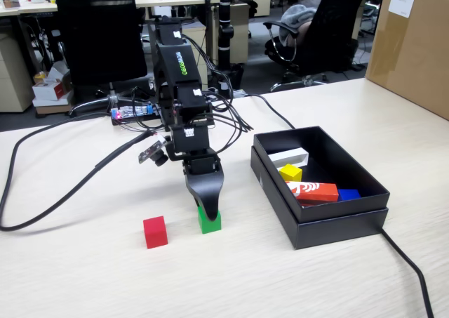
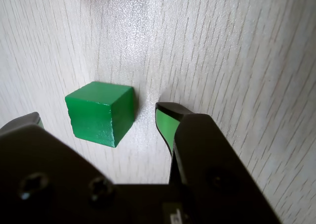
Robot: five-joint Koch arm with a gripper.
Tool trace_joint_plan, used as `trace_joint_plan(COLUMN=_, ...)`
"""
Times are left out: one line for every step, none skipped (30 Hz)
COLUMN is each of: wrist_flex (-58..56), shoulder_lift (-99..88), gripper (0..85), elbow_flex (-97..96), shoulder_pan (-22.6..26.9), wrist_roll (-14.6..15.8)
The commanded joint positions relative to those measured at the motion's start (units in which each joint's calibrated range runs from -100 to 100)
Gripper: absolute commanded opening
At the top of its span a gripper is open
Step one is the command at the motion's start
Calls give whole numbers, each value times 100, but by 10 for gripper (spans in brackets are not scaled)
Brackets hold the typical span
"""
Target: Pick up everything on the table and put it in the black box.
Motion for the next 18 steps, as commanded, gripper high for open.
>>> trace_joint_plan(wrist_flex=228, shoulder_lift=-27, gripper=463, elbow_flex=443, shoulder_pan=0, wrist_roll=-20)
trace_joint_plan(wrist_flex=228, shoulder_lift=8, gripper=463, elbow_flex=461, shoulder_pan=5, wrist_roll=-24)
trace_joint_plan(wrist_flex=228, shoulder_lift=19, gripper=463, elbow_flex=489, shoulder_pan=0, wrist_roll=-24)
trace_joint_plan(wrist_flex=228, shoulder_lift=65, gripper=463, elbow_flex=525, shoulder_pan=0, wrist_roll=-34)
trace_joint_plan(wrist_flex=228, shoulder_lift=111, gripper=463, elbow_flex=561, shoulder_pan=0, wrist_roll=-34)
trace_joint_plan(wrist_flex=228, shoulder_lift=146, gripper=461, elbow_flex=607, shoulder_pan=0, wrist_roll=-34)
trace_joint_plan(wrist_flex=228, shoulder_lift=168, gripper=457, elbow_flex=643, shoulder_pan=0, wrist_roll=-39)
trace_joint_plan(wrist_flex=228, shoulder_lift=214, gripper=452, elbow_flex=688, shoulder_pan=0, wrist_roll=-49)
trace_joint_plan(wrist_flex=228, shoulder_lift=237, gripper=447, elbow_flex=706, shoulder_pan=0, wrist_roll=-59)
trace_joint_plan(wrist_flex=228, shoulder_lift=260, gripper=445, elbow_flex=706, shoulder_pan=-5, wrist_roll=-73)
trace_joint_plan(wrist_flex=228, shoulder_lift=283, gripper=444, elbow_flex=697, shoulder_pan=-10, wrist_roll=-93)
trace_joint_plan(wrist_flex=211, shoulder_lift=318, gripper=404, elbow_flex=697, shoulder_pan=-15, wrist_roll=-132)
trace_joint_plan(wrist_flex=202, shoulder_lift=318, gripper=383, elbow_flex=697, shoulder_pan=-20, wrist_roll=-156)
trace_joint_plan(wrist_flex=185, shoulder_lift=318, gripper=360, elbow_flex=697, shoulder_pan=-20, wrist_roll=-176)
trace_joint_plan(wrist_flex=168, shoulder_lift=318, gripper=346, elbow_flex=697, shoulder_pan=-24, wrist_roll=-186)
trace_joint_plan(wrist_flex=151, shoulder_lift=318, gripper=319, elbow_flex=697, shoulder_pan=-24, wrist_roll=-210)
trace_joint_plan(wrist_flex=151, shoulder_lift=318, gripper=293, elbow_flex=697, shoulder_pan=-24, wrist_roll=-220)
trace_joint_plan(wrist_flex=151, shoulder_lift=318, gripper=271, elbow_flex=688, shoulder_pan=-24, wrist_roll=-239)
